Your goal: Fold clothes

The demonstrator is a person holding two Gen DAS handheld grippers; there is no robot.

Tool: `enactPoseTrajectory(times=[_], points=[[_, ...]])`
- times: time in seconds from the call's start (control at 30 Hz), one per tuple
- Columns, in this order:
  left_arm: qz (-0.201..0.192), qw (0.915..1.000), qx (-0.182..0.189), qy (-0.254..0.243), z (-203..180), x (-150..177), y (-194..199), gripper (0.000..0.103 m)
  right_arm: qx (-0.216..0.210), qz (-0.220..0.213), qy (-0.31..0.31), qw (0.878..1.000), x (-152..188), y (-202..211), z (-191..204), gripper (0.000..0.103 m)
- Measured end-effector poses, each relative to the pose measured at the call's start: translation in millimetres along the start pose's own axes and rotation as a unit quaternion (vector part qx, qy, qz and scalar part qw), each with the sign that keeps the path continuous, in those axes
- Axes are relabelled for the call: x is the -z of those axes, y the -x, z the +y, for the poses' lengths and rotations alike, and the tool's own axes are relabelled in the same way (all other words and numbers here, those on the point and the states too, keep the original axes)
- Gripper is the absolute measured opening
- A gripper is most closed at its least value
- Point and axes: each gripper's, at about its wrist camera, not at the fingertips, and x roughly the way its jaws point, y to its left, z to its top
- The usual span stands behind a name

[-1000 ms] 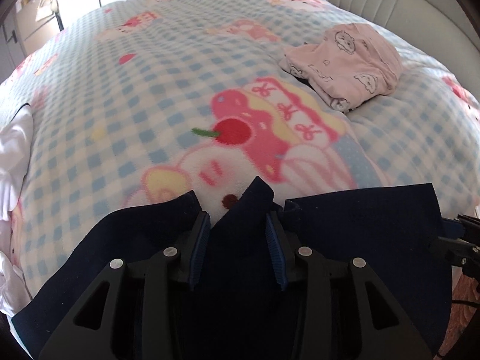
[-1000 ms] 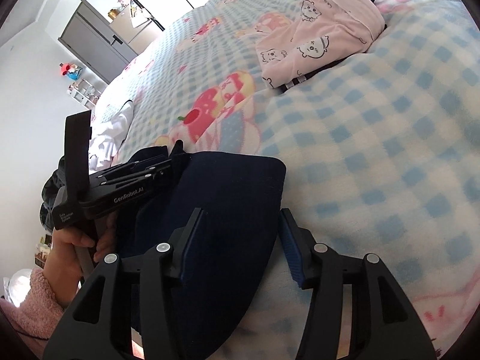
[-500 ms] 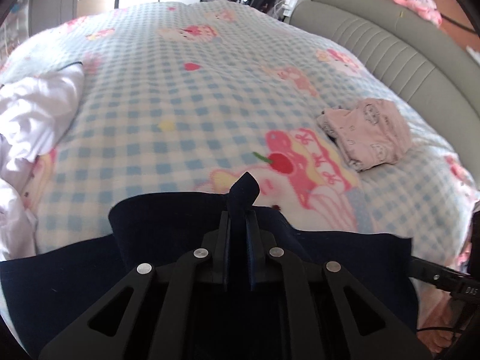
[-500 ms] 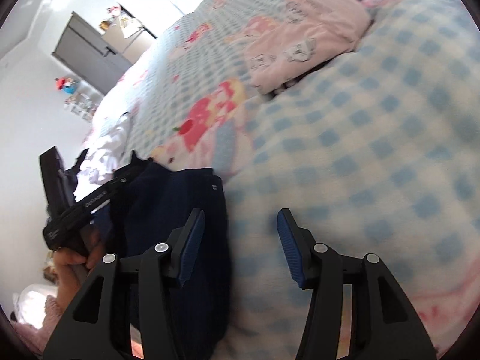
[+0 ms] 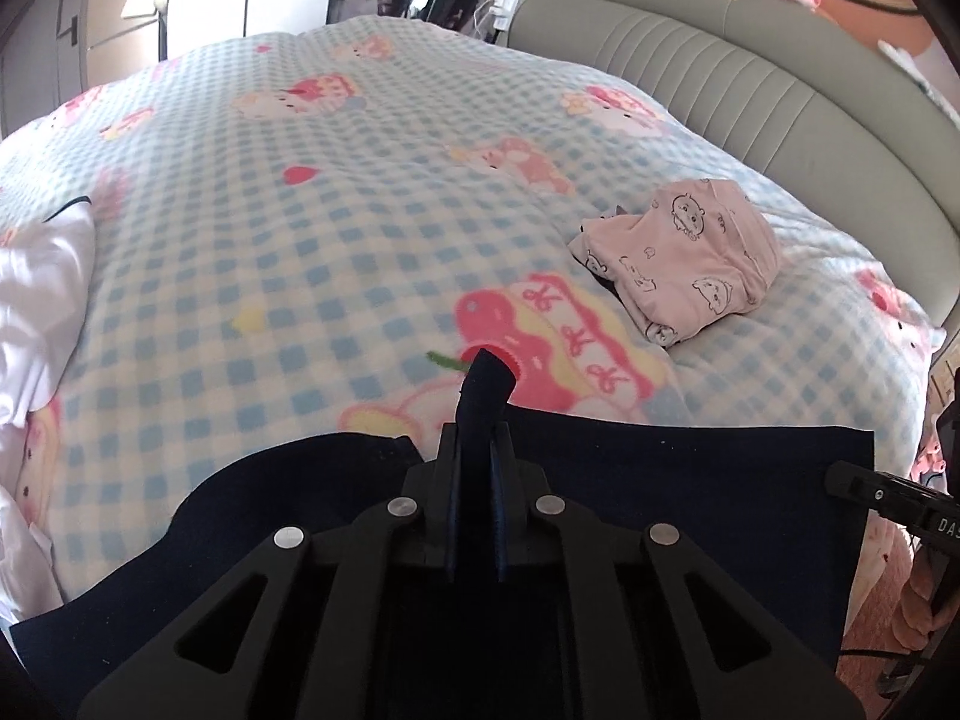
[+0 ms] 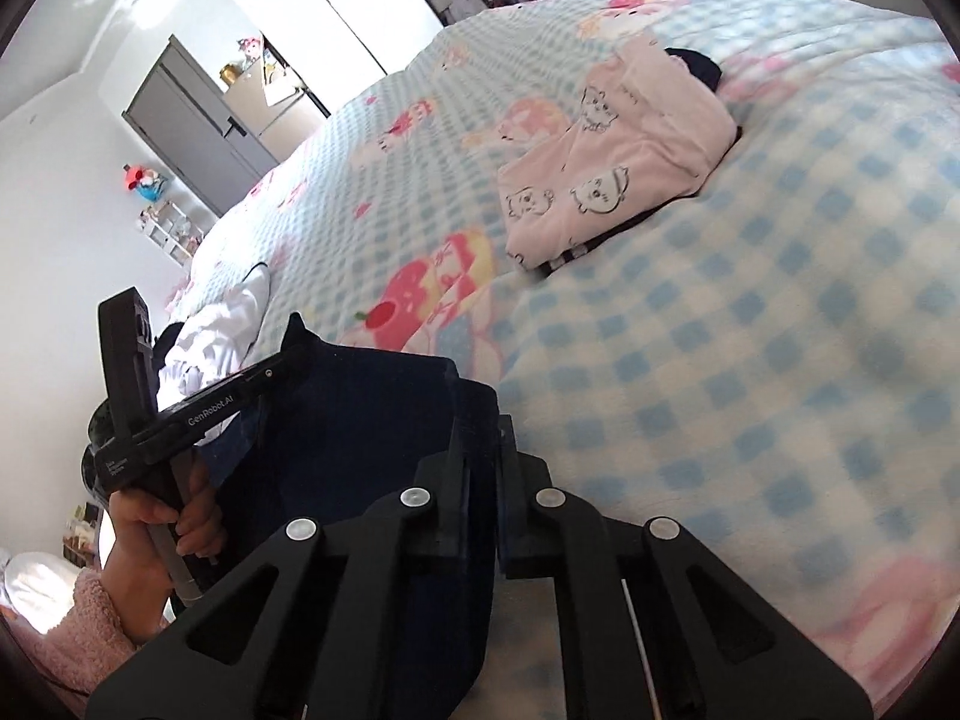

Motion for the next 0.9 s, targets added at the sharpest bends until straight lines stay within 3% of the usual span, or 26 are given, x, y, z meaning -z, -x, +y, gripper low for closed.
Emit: enactPoseTrajectory(times=[0.1, 0.17, 0.23, 0.33, 0.53, 0.67, 0.77, 0.87, 0.9], points=[[0.049, 0.9986, -0.006, 0.017, 2, -4, -31, 0.017, 0.039, 0.023, -0.022, 0.999, -1, -21, -15, 0.009], [0.081, 0.9962, -0.01, 0.029, 3, -4, -45, 0.025, 0.049, 0.065, -0.034, 0.996, 1, -39, -25, 0.013], [0.058, 0.9976, -0.001, 0.037, 1, -4, -28, 0.026, 0.041, 0.061, -0.05, 0.996, 1, -34, -26, 0.023], [0.0, 0.9992, 0.016, 0.036, -3, 6, 21, 0.037, 0.039, 0.027, -0.04, 0.998, -2, -10, -17, 0.041], [-0.026, 0.999, 0.017, 0.033, -10, 57, 86, 0.038, -0.024, 0.018, 0.005, 1.0, 10, 22, 24, 0.041], [-0.034, 0.9958, 0.026, 0.081, -1, 98, 111, 0.038, -0.054, 0.063, 0.046, 0.996, 53, 18, 60, 0.041], [-0.016, 0.9926, 0.022, 0.118, 10, 126, 112, 0.036, -0.059, 0.081, 0.06, 0.993, 81, 4, 76, 0.041], [0.011, 0.9921, -0.009, 0.124, 17, 142, 108, 0.036, -0.007, 0.11, 0.059, 0.992, 95, -14, 72, 0.039], [0.015, 0.9911, -0.018, 0.131, 21, 146, 110, 0.036, 0.005, 0.118, 0.051, 0.992, 97, -16, 67, 0.033]])
